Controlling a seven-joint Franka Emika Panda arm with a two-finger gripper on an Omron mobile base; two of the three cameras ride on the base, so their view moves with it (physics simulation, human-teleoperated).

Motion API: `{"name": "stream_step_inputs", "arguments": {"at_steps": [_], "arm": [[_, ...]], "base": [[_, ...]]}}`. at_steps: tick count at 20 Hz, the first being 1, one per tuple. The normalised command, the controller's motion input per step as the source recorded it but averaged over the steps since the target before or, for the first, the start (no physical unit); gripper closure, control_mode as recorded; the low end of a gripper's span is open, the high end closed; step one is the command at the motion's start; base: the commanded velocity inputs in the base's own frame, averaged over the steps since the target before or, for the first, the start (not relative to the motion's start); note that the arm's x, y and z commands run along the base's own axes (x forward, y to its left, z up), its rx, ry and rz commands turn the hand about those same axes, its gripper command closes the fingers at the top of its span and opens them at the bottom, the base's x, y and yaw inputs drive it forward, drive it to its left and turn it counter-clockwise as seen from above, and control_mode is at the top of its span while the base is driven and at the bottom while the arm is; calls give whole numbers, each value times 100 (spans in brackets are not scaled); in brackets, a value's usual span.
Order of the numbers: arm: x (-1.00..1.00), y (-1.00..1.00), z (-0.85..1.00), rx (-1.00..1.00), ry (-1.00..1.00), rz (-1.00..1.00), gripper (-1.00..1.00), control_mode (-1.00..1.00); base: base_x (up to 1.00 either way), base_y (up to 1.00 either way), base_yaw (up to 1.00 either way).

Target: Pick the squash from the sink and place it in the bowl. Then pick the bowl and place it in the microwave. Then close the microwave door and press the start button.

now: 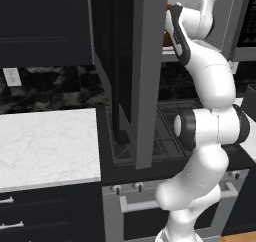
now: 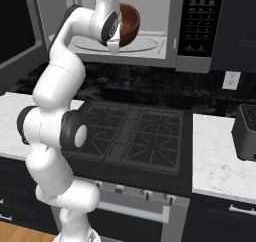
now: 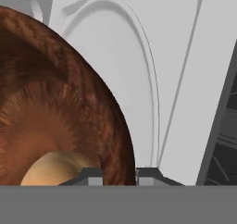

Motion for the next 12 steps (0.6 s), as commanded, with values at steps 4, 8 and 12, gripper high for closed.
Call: {"name": "stream_step_inputs", "arguments": {"at_steps": [4, 8, 12], "arm": [[17, 13, 0, 0, -2, 0, -100, -100], [-1, 3, 0, 0, -16, 0, -100, -100], [-31, 6, -1, 0, -22, 0, -100, -100]], "base": [[0, 0, 0], [0, 0, 0], [0, 0, 0]]}}
